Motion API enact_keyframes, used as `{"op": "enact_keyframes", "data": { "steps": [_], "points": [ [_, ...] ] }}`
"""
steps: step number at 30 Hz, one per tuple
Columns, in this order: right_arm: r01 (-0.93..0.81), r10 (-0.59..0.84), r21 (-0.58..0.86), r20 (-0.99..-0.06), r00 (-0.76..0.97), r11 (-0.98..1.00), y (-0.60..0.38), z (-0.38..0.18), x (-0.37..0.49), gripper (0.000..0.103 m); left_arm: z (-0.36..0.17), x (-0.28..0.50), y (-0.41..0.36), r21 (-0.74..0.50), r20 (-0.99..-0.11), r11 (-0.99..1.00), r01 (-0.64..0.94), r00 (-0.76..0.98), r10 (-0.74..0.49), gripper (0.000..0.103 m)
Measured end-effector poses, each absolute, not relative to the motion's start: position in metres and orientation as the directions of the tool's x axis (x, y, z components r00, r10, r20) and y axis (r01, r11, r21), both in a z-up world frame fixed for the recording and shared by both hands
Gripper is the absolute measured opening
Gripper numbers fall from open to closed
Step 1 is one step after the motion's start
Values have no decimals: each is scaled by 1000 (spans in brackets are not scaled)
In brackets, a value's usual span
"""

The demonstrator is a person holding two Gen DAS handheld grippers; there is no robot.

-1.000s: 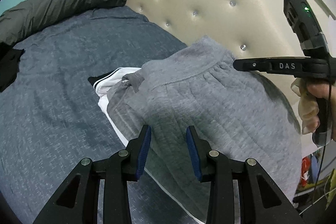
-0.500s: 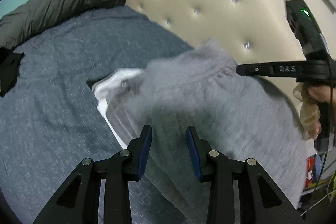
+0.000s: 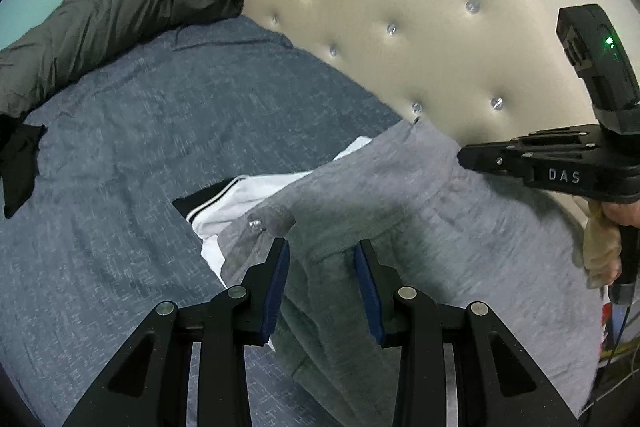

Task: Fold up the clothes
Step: 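Press and straighten the sweatshirt on the stack with both open tools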

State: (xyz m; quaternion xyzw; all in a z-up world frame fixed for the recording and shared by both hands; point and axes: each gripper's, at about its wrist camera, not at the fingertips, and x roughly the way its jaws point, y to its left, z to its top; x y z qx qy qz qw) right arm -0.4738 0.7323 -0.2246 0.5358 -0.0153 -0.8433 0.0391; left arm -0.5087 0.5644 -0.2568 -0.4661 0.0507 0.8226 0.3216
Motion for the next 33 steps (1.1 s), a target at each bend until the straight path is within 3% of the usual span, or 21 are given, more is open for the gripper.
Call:
{"op": "enact_keyframes", "data": {
  "steps": [7,17,33],
  "points": [
    [-5,-73,82,-915,-397,-997,739,-235,-476,2,-248,-496,556,-212,-785,-785,-582,-376,492,38],
    [7,-113,132,-816,-566,-991,755,-189,-381,2,-199,-416,543,-238,-729,-709,-664,-360,581,37],
    [-129,-39,157,-770,-637,-979,766,-218,-290,2,-216,-339,545,-204,-753,-728,-655,-370,544,38]
  ]
}}
